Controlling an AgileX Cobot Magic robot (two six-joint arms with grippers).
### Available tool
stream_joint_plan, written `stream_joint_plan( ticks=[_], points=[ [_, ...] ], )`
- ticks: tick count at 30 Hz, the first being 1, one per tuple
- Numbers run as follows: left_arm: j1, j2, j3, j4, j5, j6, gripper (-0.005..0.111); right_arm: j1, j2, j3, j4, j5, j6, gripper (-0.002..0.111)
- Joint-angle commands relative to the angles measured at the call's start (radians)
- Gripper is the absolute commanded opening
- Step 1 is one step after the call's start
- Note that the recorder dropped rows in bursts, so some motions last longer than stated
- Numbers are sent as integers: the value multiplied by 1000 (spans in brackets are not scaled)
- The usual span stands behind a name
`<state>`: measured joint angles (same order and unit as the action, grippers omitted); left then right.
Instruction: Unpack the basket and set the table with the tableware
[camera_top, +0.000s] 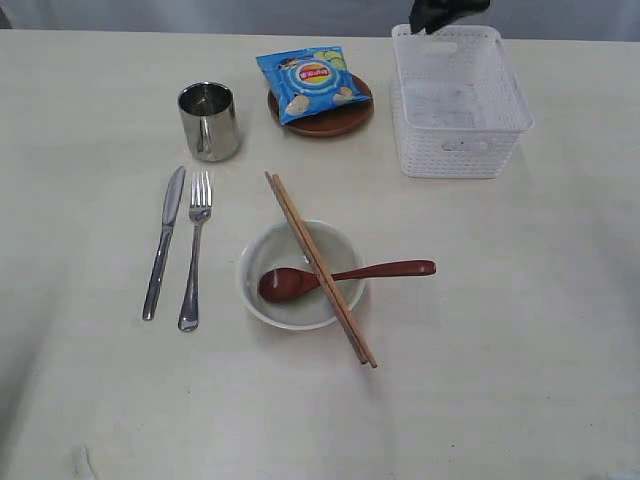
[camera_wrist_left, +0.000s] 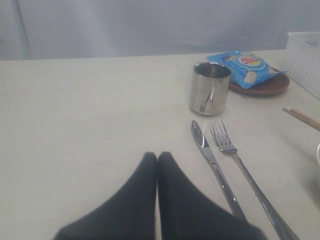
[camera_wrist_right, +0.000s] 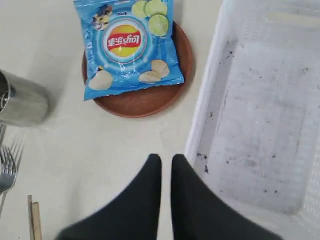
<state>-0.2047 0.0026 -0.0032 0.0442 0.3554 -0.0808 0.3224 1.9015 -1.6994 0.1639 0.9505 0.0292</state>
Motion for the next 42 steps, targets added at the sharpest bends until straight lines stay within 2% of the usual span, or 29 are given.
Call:
stream_joint_plan(
  ticks=[1,8,13,18,32,36,42],
  points=[
    [-5,-3,3,8,-11,-4,0,3,-131,135,-7,-91,-43,0],
    [-5,-3,3,8,-11,-4,0,51,-480,647,-9,-542,-211,0],
    [-5,-3,3,8,-11,-4,0,52,-756,827,-9,-571,-210,0],
    [-5,-3,3,8,-11,-4,0,52,-967,898,-9,-571,-210,0],
    [-5,-3,3,8,-11,-4,0,48,-1364,898,-9,-578,-201,0],
    [-5,-3,3,8,-11,-4,0,-51,-1451,943,-5,-637,-201,0],
    [-5,-3,3,8,-11,-4,0,-254,-1587,1268,-5,-1042,-174,0]
  ],
)
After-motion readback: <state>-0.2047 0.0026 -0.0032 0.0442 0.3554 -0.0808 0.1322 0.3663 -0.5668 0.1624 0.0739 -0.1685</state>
